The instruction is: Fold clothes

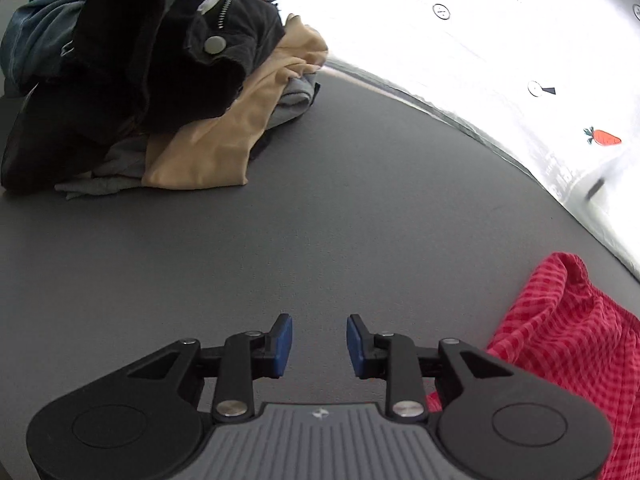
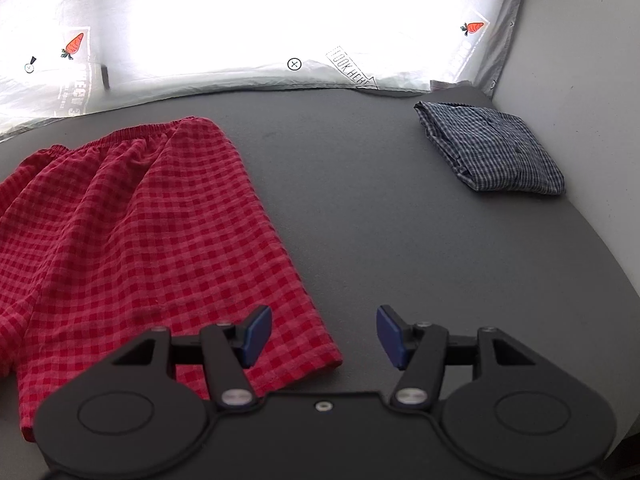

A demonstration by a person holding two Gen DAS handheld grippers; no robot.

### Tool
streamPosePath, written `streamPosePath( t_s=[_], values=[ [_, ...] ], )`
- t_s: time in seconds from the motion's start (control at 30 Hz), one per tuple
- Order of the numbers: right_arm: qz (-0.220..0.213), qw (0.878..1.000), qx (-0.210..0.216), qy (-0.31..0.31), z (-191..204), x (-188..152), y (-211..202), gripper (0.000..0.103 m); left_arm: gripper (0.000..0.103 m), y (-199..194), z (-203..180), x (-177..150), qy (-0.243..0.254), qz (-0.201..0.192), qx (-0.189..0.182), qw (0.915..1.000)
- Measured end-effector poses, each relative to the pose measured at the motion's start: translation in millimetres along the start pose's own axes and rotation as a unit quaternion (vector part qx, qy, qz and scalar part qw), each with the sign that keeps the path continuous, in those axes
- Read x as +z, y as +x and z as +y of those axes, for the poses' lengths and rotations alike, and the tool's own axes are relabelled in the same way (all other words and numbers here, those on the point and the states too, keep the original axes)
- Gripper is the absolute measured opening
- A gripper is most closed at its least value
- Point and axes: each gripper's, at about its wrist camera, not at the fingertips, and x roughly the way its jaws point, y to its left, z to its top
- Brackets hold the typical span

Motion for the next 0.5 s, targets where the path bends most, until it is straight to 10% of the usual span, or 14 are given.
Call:
streamPosePath(
  t_s=[0.13,0.37,0.47,0.5],
  values=[
    [0.014,0.999,0.018,0.033,-10,-4,10,0.059,0.06,-11,-6,-19,0.012,0.011,-0.058,0.9982],
    [0.056,0.993,0.071,0.08,-17,-13,44,0.045,0.061,4,-63,-69,0.116,0.032,-0.063,0.9907],
    [0.055,0.993,0.064,0.082,-17,-16,48,0.002,0.0,13,-65,-72,0.1,0.04,-0.046,0.9931],
    [0.047,0.994,0.051,0.083,-17,-15,45,0.002,0.003,12,-61,-71,0.092,0.039,-0.044,0.9941]
  ],
)
